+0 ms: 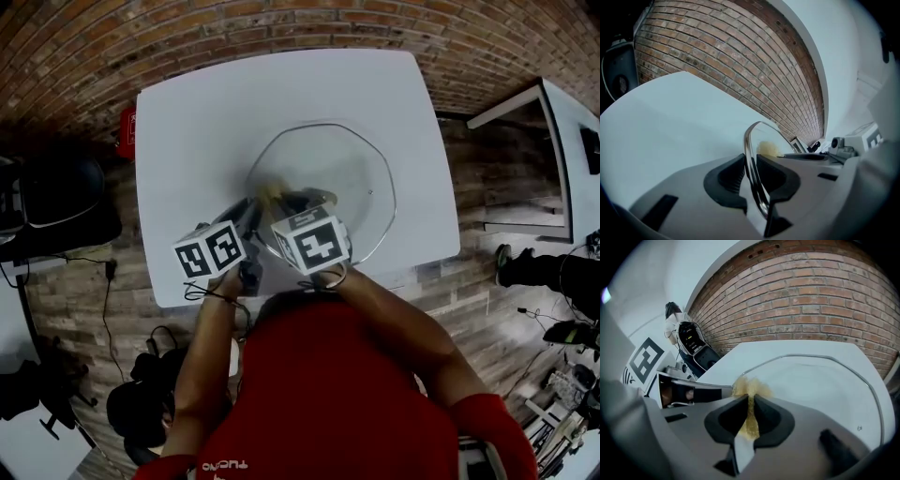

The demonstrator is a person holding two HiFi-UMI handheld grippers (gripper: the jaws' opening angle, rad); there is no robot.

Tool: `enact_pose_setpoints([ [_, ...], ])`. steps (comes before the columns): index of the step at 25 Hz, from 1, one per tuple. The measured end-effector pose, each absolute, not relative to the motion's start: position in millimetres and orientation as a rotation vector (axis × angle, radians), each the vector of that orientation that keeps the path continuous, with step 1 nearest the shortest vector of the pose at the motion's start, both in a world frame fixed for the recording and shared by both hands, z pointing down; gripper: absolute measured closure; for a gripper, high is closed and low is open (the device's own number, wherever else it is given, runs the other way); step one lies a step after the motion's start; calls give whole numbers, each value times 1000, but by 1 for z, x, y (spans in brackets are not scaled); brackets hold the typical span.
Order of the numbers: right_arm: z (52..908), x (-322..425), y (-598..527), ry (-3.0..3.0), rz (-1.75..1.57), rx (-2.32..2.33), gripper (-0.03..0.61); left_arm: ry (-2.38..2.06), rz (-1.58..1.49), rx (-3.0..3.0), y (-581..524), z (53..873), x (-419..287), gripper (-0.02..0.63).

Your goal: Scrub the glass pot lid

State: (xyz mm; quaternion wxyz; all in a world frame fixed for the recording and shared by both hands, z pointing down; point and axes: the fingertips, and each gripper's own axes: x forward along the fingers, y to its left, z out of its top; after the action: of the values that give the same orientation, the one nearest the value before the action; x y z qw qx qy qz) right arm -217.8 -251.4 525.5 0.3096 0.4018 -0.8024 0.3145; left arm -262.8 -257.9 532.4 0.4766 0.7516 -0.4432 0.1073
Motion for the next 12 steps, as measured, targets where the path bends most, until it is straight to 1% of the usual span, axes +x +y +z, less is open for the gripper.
enact_pose_setpoints([
  [3,525,-207,-257,-2099,779,1096,526,-1081,269,1843,-260,532,-263,527],
  [5,527,-188,-259,-2062,753,1136,526,-1079,271,1846,-261,532,-263,527],
  [12,529,-77,-261,-1887,814,1356,526,-1075,254,1842,-260,533,-262,528],
])
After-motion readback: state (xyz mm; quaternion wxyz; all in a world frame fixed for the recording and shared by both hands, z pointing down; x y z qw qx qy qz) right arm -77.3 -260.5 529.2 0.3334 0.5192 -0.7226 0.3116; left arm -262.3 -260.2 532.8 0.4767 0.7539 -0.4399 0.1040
